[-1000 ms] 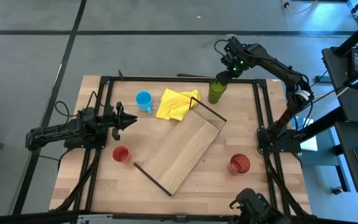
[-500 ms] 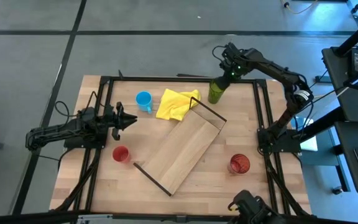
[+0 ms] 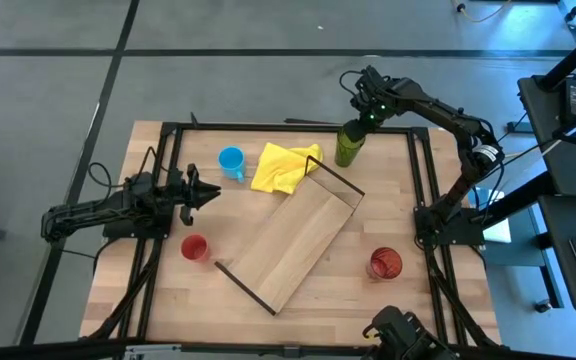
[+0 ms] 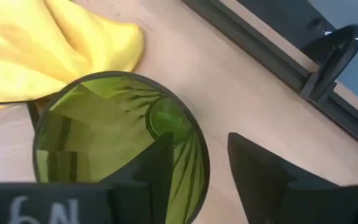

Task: Stack small to large cups/mugs on shelf
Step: Put the green cup on the shelf, then put the red cup on the shelf

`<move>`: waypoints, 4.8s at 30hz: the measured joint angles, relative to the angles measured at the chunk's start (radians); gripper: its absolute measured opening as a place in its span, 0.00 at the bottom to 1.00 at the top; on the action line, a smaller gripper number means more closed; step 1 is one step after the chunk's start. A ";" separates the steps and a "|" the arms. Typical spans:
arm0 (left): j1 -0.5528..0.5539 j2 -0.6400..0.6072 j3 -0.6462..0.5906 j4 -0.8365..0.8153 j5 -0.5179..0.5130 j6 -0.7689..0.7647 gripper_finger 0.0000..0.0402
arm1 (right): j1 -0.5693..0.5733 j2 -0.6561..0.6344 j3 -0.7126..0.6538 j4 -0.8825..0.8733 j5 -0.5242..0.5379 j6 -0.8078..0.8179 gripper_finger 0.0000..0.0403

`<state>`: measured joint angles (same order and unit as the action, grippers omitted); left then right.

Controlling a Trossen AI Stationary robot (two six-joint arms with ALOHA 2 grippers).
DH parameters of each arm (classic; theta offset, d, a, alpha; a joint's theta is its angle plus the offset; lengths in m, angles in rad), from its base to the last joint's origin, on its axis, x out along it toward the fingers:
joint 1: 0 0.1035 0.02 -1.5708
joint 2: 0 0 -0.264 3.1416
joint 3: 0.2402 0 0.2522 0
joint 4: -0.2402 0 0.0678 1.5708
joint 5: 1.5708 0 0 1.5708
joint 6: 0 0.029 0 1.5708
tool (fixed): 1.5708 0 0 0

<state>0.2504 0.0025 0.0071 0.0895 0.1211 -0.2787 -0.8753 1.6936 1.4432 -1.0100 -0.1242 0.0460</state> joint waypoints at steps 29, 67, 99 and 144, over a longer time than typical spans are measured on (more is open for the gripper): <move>0.000 0.000 0.000 0.000 0.000 0.000 0.17 | 0.165 -0.021 0.456 -0.170 0.033 -0.101 0.03; 0.000 0.000 0.000 0.000 0.000 0.000 0.17 | 0.745 -0.020 0.199 -0.166 0.203 0.056 0.03; 0.000 0.000 0.000 0.000 0.000 0.000 0.17 | 0.596 -0.010 0.202 -0.260 0.149 0.030 0.04; 0.000 0.000 0.000 0.000 0.000 0.000 0.17 | 0.600 -0.024 0.547 -0.551 0.204 -0.007 0.43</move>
<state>0.2504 0.0029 0.0071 0.0895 0.1211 -0.2787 -0.2758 1.6699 1.9898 -1.5613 0.0795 0.0386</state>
